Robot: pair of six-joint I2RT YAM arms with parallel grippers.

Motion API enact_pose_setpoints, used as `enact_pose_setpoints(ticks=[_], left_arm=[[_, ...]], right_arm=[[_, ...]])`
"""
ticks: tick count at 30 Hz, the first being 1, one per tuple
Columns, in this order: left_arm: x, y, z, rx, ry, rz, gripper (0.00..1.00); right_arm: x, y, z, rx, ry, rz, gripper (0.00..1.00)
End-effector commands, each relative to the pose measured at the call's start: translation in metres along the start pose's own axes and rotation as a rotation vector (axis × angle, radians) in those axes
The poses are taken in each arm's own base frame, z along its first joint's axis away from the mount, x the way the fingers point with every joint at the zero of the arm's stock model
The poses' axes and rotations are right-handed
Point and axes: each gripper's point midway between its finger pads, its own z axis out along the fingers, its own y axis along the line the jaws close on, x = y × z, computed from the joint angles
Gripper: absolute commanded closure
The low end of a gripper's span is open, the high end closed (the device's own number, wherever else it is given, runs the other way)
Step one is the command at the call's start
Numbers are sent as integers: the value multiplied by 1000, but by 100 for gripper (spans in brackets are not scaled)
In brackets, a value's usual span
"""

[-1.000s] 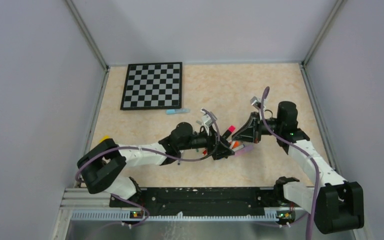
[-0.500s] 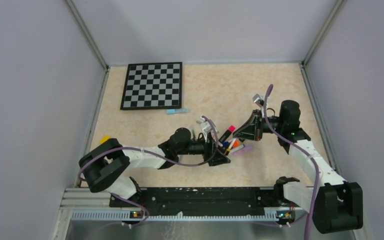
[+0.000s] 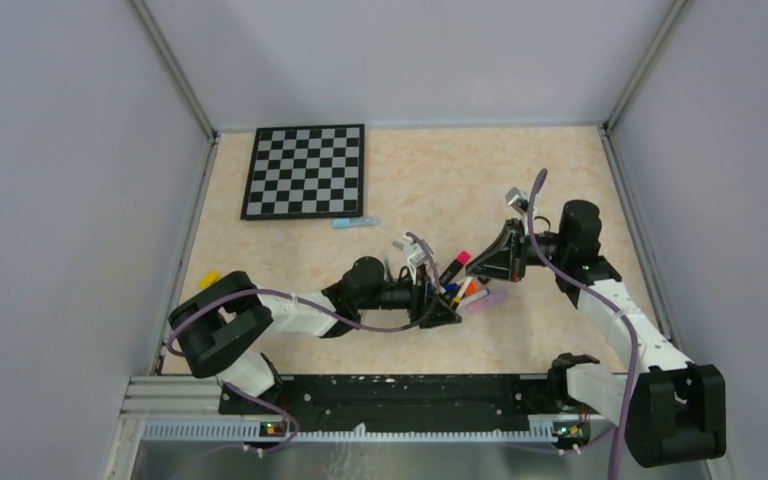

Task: Open the pen caps
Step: Pick up the pen from the center of the board, then open the pen cap from the pen.

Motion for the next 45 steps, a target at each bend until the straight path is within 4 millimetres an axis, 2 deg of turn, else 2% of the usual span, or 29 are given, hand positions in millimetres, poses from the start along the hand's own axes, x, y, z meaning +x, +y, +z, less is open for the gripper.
enact_pose_setpoints(ticks=[1,4,9,12,17,21,25,27,30,32,34,37,40,41,45], left_arm=[[-21,-19,8,80,-62,42,50],[-22,-19,9,83,-65,40,56],[-24,-21,8,89,-78,41,57],[-25,-23,8,97,-82,43,62],[-25,-23,8,101,-88,36,78],[-24,-24,7,109,-85,38,100],[-19,-23,6,105,-61,21,100],[-15,-22,4,100,-44,7,100],[-8,-22,0,92,-17,-12,100],[-3,-22,-3,84,4,-23,100],[2,-20,-5,67,32,-35,100],[9,-16,-9,34,94,-54,100],[12,-15,-10,7,147,-58,100],[11,-17,-10,0,177,-61,100],[8,-24,-8,22,213,-84,100]], right_arm=[[-5,5,-1,-25,-6,-51,100],[-4,5,-1,-26,-5,-50,100],[-3,4,-1,-26,-4,-49,100],[-2,3,-1,-25,-4,-48,100],[-1,3,0,-25,-3,-48,100],[0,2,0,-21,-2,-53,100],[-1,-1,-3,12,18,-88,99],[-2,-5,-6,49,35,-132,82],[-10,-12,-16,114,54,-216,49],[-15,-15,-22,155,92,-289,34],[-16,-15,-28,175,149,-366,25],[-15,-8,-35,149,240,-518,18],[-10,4,-41,70,310,-724,13],[-12,10,-43,31,329,-870,10],[-17,20,-39,-14,321,-991,8]])
